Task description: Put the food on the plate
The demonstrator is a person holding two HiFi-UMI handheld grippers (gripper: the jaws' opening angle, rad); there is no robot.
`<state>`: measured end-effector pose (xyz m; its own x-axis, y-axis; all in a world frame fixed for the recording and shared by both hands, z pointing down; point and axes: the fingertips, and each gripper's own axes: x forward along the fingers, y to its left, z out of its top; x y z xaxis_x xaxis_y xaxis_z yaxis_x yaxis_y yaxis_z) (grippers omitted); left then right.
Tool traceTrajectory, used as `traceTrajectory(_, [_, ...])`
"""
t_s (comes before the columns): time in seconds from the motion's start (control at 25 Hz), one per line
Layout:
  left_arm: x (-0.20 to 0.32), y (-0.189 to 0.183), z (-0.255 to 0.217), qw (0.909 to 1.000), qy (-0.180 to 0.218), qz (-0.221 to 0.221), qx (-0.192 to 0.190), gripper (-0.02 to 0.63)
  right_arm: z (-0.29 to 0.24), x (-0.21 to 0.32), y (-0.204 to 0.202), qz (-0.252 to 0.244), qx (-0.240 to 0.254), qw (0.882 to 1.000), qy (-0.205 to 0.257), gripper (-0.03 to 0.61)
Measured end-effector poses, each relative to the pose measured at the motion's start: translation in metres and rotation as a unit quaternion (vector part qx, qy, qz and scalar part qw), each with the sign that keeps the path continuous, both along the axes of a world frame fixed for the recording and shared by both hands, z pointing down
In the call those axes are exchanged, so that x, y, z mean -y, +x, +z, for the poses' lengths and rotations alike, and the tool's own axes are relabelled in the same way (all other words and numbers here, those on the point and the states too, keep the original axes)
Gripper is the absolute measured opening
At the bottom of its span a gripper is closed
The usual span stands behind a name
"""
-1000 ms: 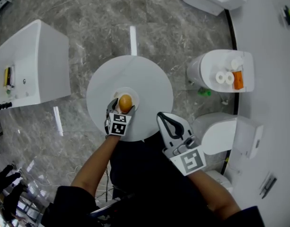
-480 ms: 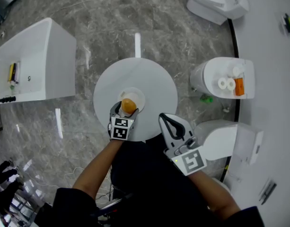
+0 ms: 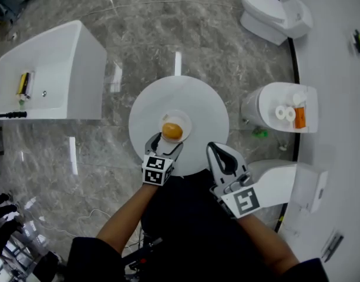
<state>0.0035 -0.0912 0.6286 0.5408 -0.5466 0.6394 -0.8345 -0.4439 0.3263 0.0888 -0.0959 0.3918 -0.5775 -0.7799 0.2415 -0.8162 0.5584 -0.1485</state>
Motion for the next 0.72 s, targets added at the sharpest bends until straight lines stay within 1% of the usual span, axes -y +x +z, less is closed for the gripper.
traceTrajectory(0.2, [-0.005, -0.009, -0.042, 0.9984, 0.029, -0.026, -0.042, 0.359, -0.010, -0.009, -0.011, 0.004, -0.005, 1.000, 0.011, 0.008])
traceTrajectory(0.4, [-0.006, -0.015, -0.084, 0.9944, 0.058, -0.045, -0.075, 0.359, -0.024, -0.012, -0.012, 0.020, 0.010, 1.000, 0.020, 0.008])
traceTrajectory(0.56, [-0.005, -0.030, -0.119, 0.9908, 0.084, -0.059, -0.088, 0.359, -0.038, -0.017, -0.025, 0.013, 0.017, 0.999, 0.038, 0.008])
traceTrajectory(0.64, [-0.003, -0.039, -0.139, 0.9882, 0.099, -0.069, -0.095, 0.359, -0.042, -0.019, -0.032, 0.012, 0.010, 0.999, 0.043, 0.008])
traceTrajectory(0.72, [-0.001, -0.045, -0.162, 0.9842, 0.118, -0.076, -0.108, 0.359, -0.048, -0.021, -0.037, 0.008, -0.011, 0.998, 0.055, 0.008])
